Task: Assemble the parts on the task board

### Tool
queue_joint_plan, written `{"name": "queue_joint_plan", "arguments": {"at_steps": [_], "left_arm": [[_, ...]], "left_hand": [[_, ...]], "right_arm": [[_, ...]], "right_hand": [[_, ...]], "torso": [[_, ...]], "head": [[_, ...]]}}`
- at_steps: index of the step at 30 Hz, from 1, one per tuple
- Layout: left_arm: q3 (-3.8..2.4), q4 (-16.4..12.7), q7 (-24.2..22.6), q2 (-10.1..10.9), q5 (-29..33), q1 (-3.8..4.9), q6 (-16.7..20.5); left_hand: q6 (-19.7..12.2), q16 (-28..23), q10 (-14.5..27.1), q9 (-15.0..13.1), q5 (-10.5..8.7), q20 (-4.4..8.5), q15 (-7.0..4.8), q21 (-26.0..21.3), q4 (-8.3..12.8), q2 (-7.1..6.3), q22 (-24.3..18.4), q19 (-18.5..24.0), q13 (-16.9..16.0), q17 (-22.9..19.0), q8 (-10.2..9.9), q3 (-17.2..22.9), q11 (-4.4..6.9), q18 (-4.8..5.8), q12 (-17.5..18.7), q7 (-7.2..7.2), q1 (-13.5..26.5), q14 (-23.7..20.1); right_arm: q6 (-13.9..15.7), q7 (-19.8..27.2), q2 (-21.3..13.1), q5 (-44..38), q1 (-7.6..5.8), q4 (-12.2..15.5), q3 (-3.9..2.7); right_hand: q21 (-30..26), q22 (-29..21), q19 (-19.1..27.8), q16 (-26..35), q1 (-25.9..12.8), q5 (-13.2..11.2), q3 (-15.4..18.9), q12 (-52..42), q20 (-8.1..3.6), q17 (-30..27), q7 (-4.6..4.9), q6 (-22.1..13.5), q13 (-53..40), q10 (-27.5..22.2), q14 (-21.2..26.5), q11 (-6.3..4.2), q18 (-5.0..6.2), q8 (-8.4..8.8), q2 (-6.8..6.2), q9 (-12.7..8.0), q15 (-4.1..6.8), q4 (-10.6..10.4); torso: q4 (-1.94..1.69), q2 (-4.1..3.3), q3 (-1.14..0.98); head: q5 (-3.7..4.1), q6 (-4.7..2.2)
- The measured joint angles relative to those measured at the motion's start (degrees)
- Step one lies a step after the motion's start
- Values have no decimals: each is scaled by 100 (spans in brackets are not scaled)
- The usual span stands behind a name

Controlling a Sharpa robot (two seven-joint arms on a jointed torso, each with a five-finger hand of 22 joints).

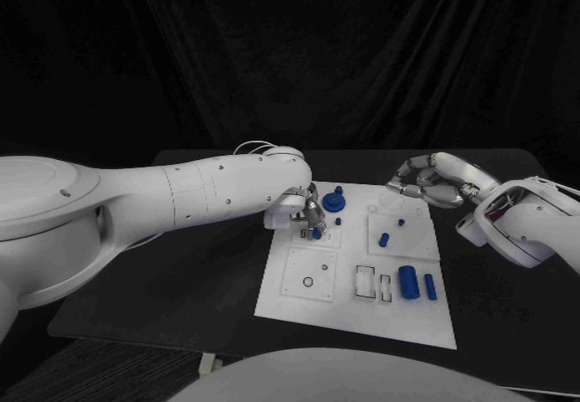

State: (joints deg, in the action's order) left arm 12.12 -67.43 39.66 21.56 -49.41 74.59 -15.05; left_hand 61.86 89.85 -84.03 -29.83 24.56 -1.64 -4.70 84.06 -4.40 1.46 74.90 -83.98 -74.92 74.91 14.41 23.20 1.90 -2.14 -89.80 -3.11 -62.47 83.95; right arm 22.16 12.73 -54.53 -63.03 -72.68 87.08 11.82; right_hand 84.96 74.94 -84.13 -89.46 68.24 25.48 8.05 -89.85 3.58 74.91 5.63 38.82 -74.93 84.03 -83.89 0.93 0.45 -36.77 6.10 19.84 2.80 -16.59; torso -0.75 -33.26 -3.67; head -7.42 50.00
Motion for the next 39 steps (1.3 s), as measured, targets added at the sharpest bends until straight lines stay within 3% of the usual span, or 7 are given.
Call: {"name": "queue_joint_plan", "arguments": {"at_steps": [14,24,28,31,36,39], "left_arm": [[-7,66,-19,-32,4,-38,-3],[-12,75,-26,-29,8,-46,-5],[-12,75,-28,-29,9,-47,-5],[-13,76,-29,-30,9,-47,-6],[-7,97,-29,-46,8,-65,-15],[-5,113,-29,-55,7,-68,-30]], "left_hand": [[7,0,-1,-24,-19,0,0,-23,-1,-26,4,0,0,0,-1,1,-1,0,0,-7,26,0],[-14,0,-1,-25,-141,0,0,-24,0,-26,4,0,0,0,-34,1,-1,0,0,14,26,0],[-14,0,-1,-45,-278,0,0,-44,14,-26,3,0,0,0,-34,16,-1,0,0,14,26,0],[-14,0,-1,-65,-518,0,0,-44,11,-9,3,0,0,0,-64,19,-1,0,0,14,43,0],[34,0,0,-80,-895,0,0,-67,-155,15,3,0,0,0,-107,-106,-1,0,0,62,124,0],[-17,0,0,-85,-1005,0,0,-67,-235,-15,3,0,0,0,-150,-185,-1,1,0,53,182,0]], "right_arm": [[0,0,-5,0,2,-1,2],[-1,0,-11,0,4,-5,1],[-3,-1,-11,0,6,-6,1],[-4,-1,-11,0,8,-7,1],[-5,-2,-12,0,9,-7,1],[-5,-2,-13,0,10,-7,2]], "right_hand": [[-29,-1,0,0,0,0,0,0,0,0,0,0,1,0,0,0,0,0,0,0,0,0],[-29,-2,0,0,0,-1,0,0,0,0,0,0,1,0,0,0,0,0,0,1,0,0],[-29,-2,0,26,0,-1,0,0,0,0,0,0,1,0,0,0,0,0,0,-5,0,0],[-29,-2,0,26,0,-1,0,0,0,0,0,0,2,0,0,0,0,0,0,-5,0,0],[-29,-2,0,26,0,-1,0,0,0,0,0,0,2,0,0,0,0,0,0,-4,0,0],[-29,-2,0,26,0,-1,0,0,0,0,0,0,2,0,0,0,0,0,0,-4,0,0]], "torso": [[-2,5,0],[-1,5,-1],[-1,6,-1],[-1,6,-1],[0,8,-1],[1,9,-1]], "head": [[0,0],[-22,0],[-25,0],[-26,0],[-27,0],[-23,0]]}}
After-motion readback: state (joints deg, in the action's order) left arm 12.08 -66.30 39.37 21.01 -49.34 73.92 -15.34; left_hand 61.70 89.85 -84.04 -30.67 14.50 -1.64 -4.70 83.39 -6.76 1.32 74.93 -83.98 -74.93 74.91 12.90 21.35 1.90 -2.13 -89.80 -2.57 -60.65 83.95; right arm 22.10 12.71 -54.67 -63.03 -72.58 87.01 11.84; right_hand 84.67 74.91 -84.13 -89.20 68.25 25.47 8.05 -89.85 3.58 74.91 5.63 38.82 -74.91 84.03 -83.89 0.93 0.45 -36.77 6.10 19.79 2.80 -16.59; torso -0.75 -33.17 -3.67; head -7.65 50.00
